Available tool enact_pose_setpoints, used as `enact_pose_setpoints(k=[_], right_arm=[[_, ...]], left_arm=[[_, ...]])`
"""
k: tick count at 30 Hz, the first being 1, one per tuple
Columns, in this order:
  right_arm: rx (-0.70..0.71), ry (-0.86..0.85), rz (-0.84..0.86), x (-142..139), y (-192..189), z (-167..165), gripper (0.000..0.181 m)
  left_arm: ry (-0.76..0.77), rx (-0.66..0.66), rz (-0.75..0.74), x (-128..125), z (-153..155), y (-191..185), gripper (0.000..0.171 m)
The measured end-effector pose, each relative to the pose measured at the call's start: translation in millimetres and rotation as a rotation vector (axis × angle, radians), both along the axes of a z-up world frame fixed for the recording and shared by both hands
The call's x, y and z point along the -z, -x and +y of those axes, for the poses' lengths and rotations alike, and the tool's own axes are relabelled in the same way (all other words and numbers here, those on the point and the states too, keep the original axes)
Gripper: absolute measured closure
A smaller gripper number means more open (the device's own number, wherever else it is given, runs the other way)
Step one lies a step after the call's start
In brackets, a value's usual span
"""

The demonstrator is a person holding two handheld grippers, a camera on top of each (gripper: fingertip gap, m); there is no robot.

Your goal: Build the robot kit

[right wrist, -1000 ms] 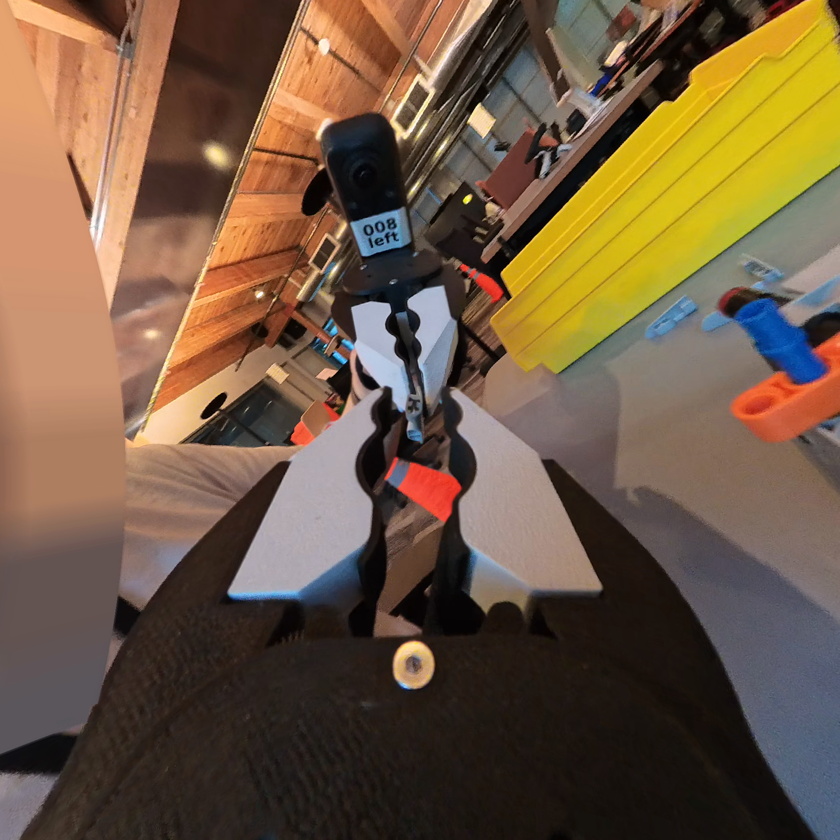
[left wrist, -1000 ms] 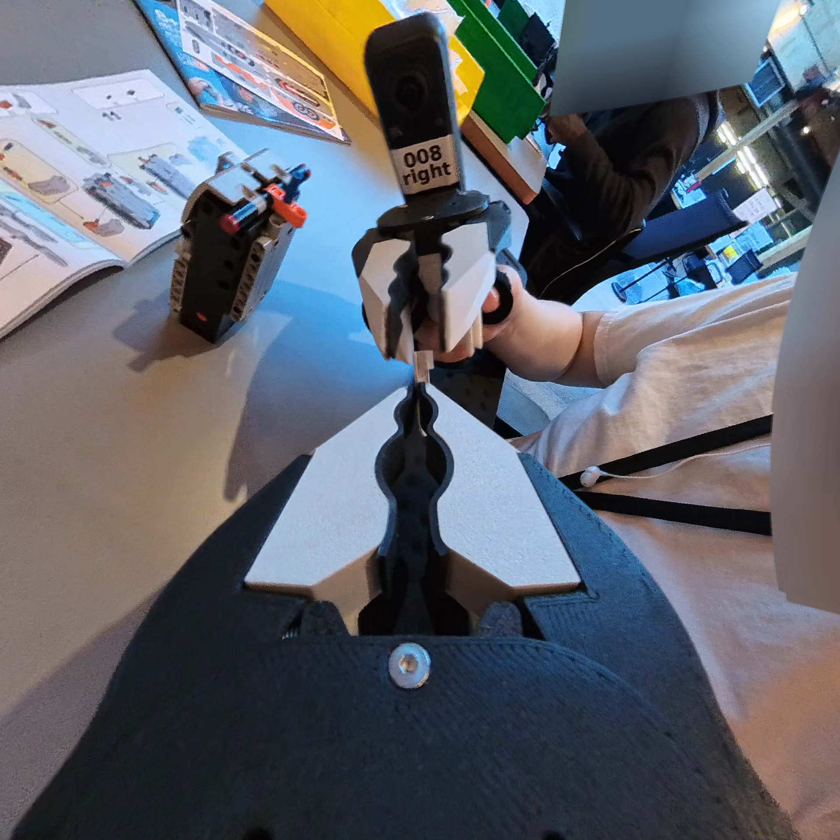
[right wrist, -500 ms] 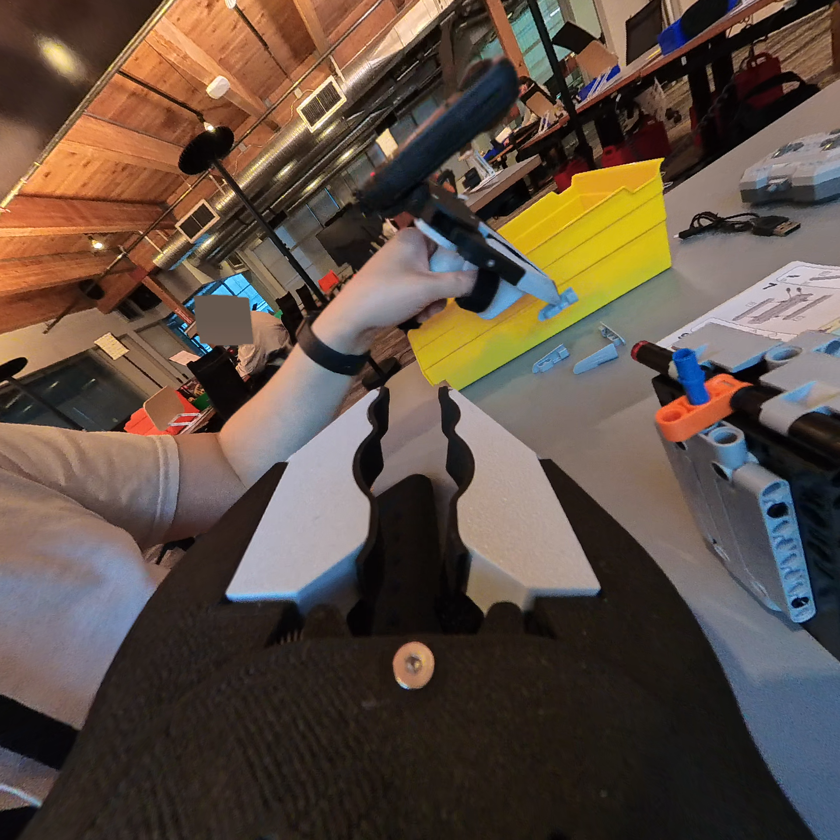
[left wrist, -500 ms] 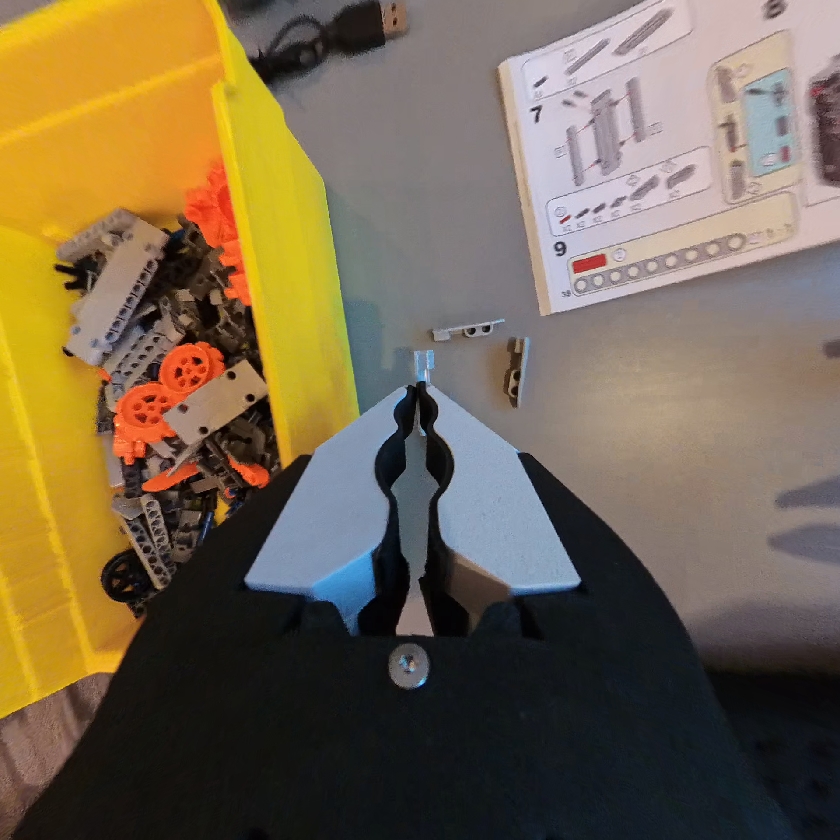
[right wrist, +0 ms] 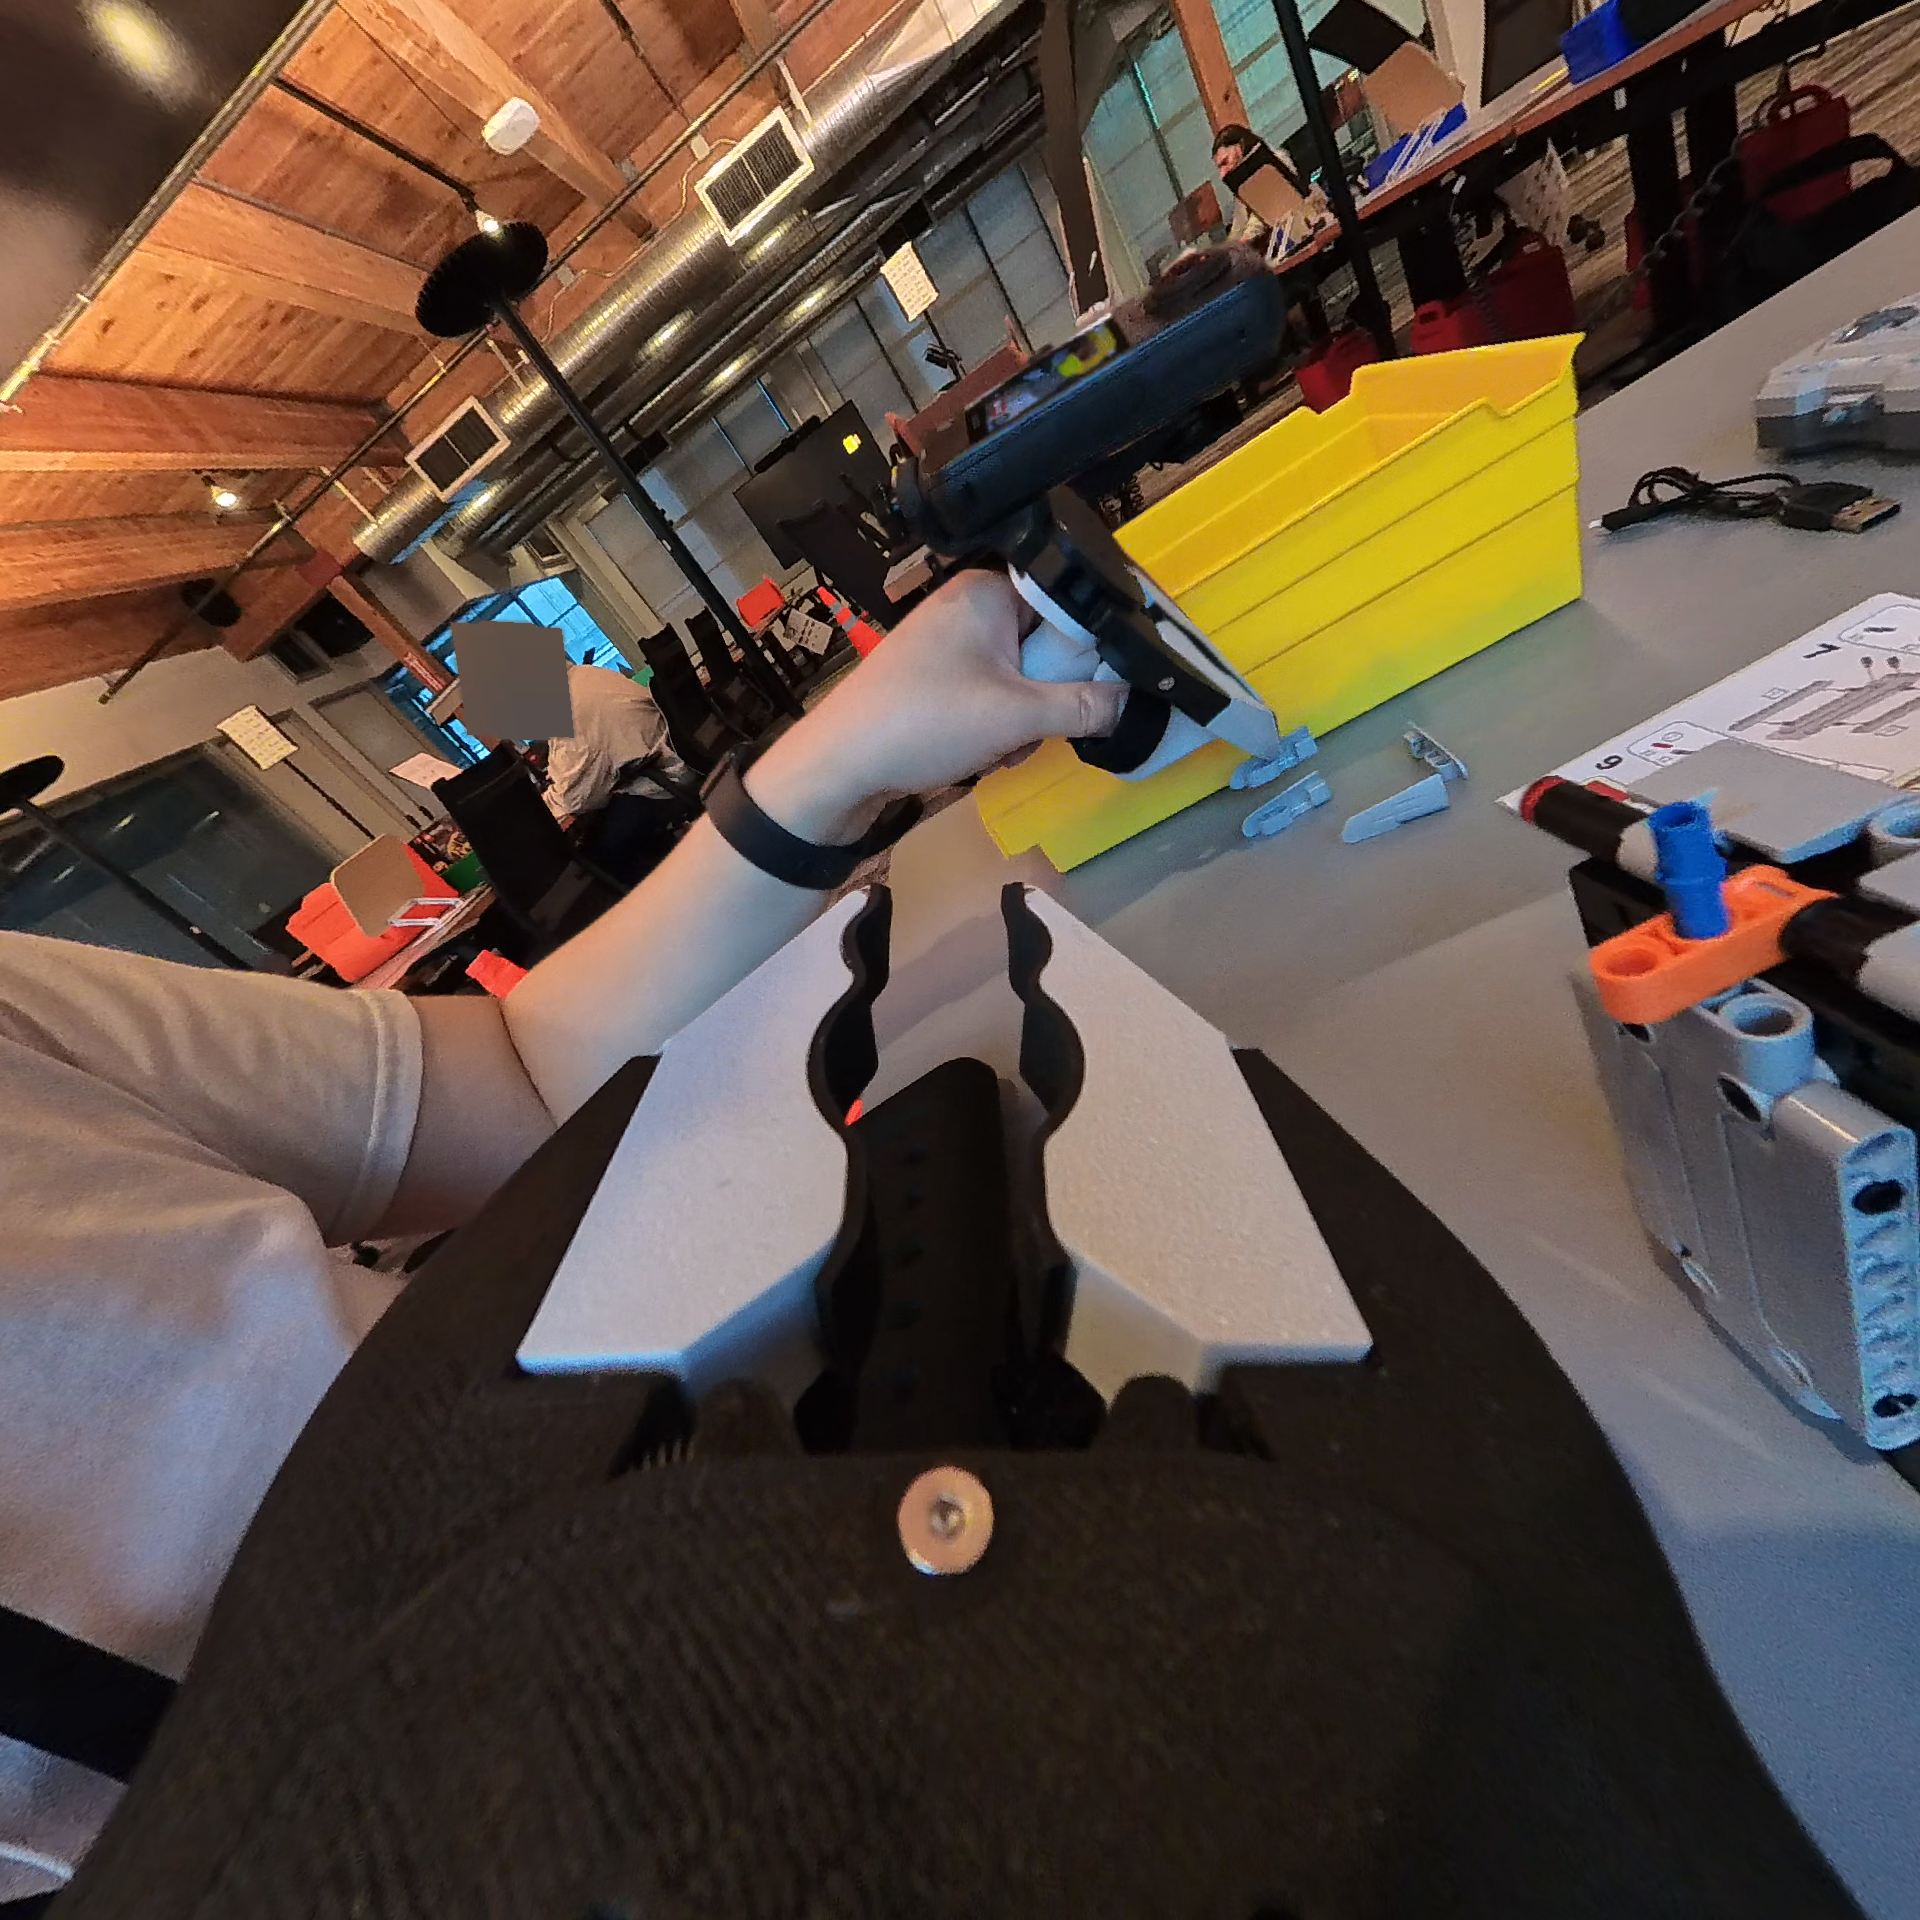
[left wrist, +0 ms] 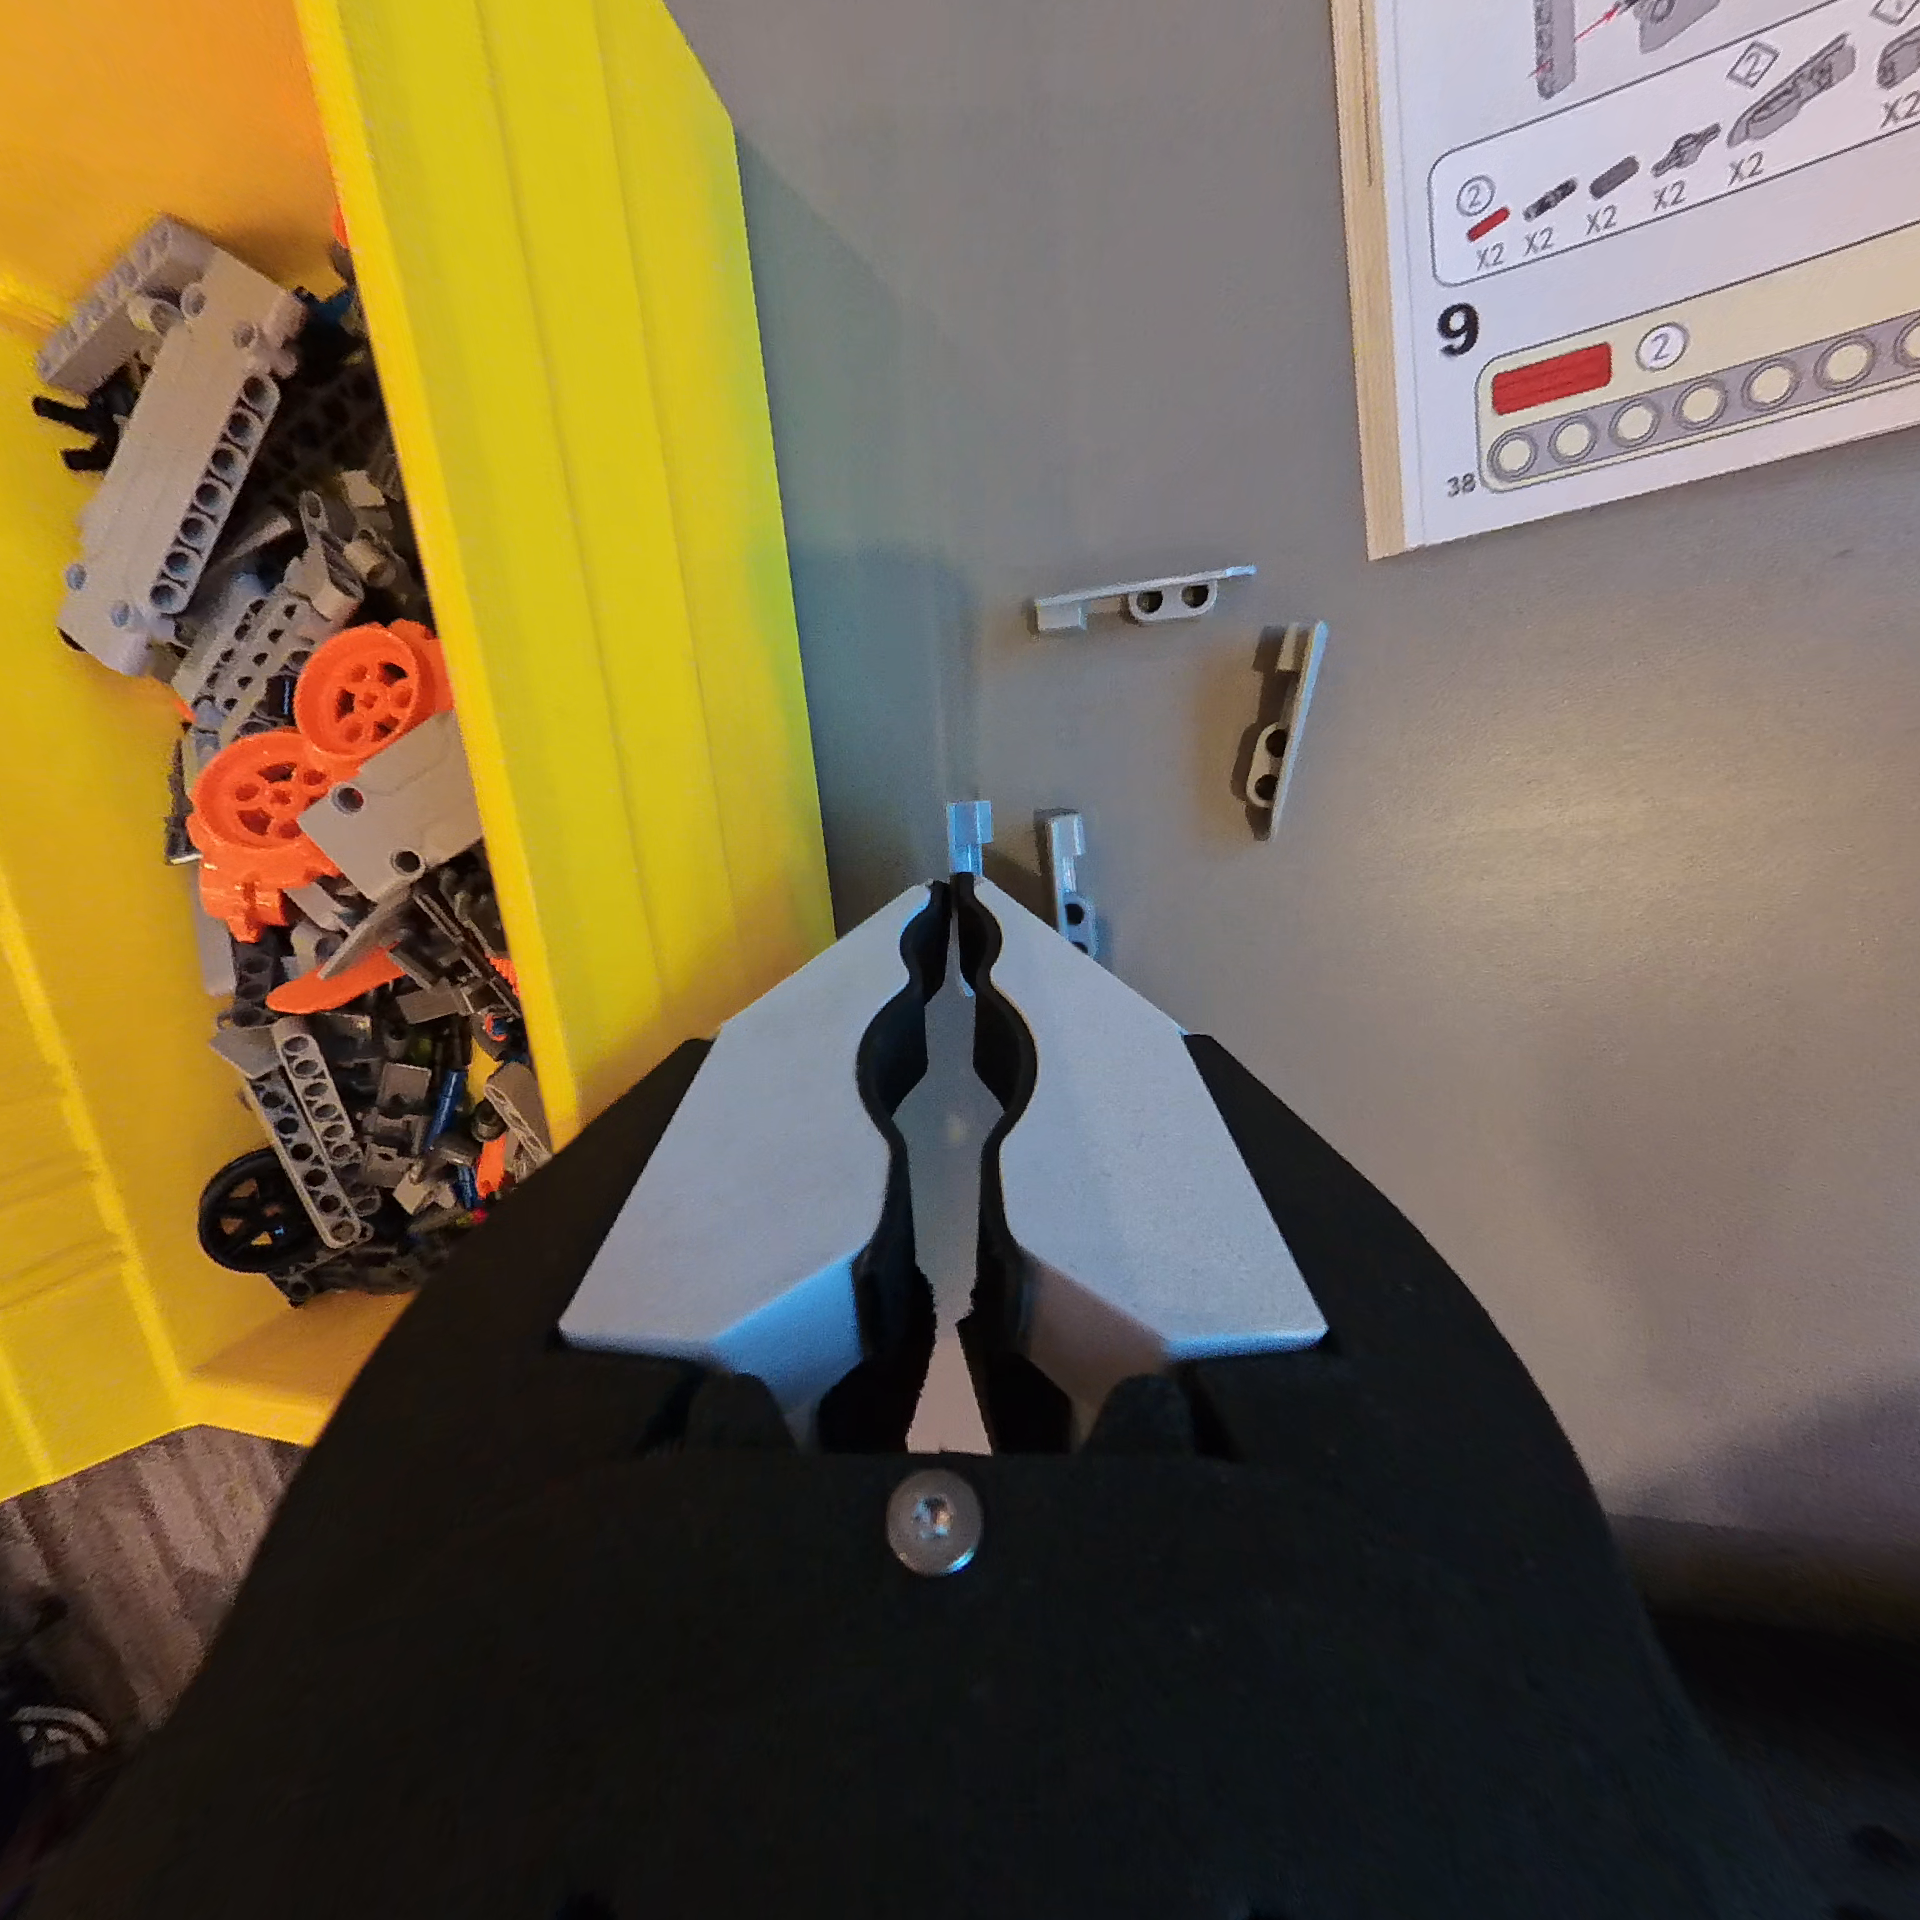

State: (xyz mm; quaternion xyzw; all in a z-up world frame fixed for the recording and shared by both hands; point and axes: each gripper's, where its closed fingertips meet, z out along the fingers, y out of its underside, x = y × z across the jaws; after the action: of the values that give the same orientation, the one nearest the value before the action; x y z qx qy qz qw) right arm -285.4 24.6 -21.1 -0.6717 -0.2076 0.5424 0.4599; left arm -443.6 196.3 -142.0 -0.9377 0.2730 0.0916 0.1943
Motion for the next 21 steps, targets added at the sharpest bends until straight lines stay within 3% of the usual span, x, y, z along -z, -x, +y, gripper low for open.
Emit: enact_pose_setpoints(k=[21], right_arm=[[0.010,0.007,-0.006,3.2,-0.9,2.5,0.160]], left_arm=[[0.026,-0.018,-0.039,9.2,-5.6,0.2,0.171]])
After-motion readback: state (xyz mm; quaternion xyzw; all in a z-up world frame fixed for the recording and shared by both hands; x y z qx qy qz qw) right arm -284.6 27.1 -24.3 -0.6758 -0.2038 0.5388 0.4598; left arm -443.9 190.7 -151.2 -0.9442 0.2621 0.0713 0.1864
